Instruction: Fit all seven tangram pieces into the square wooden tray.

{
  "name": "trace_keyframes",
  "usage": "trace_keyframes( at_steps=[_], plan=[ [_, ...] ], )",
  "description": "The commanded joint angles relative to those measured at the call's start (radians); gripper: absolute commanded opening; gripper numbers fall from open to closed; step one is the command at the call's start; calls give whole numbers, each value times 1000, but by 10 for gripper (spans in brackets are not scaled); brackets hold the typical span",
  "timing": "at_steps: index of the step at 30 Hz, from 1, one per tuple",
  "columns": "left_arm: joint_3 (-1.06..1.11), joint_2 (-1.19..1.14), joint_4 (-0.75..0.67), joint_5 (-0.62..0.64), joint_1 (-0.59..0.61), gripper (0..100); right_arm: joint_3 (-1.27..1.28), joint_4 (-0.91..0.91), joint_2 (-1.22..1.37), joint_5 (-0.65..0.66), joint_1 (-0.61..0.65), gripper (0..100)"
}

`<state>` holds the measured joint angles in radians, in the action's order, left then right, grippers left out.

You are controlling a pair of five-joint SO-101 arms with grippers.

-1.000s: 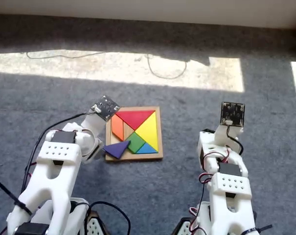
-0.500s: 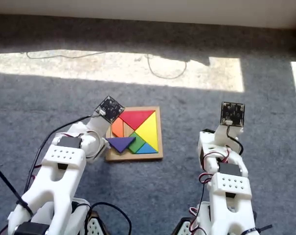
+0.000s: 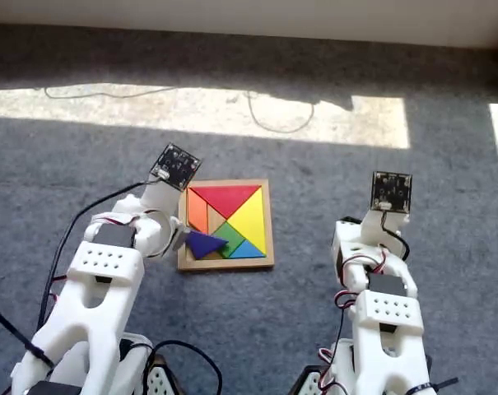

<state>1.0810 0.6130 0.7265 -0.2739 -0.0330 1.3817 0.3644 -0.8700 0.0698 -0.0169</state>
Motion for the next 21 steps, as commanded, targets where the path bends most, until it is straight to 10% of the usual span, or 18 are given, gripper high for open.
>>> trace_keyframes(
  at_steps=[1, 21],
  plan=[
    [-51, 13, -31, 94, -88, 215, -5, -24, -15, 9, 10, 10],
    [-51, 33, -3, 126, -58, 211, -7, -24, -15, 11, 10, 10]
  ],
)
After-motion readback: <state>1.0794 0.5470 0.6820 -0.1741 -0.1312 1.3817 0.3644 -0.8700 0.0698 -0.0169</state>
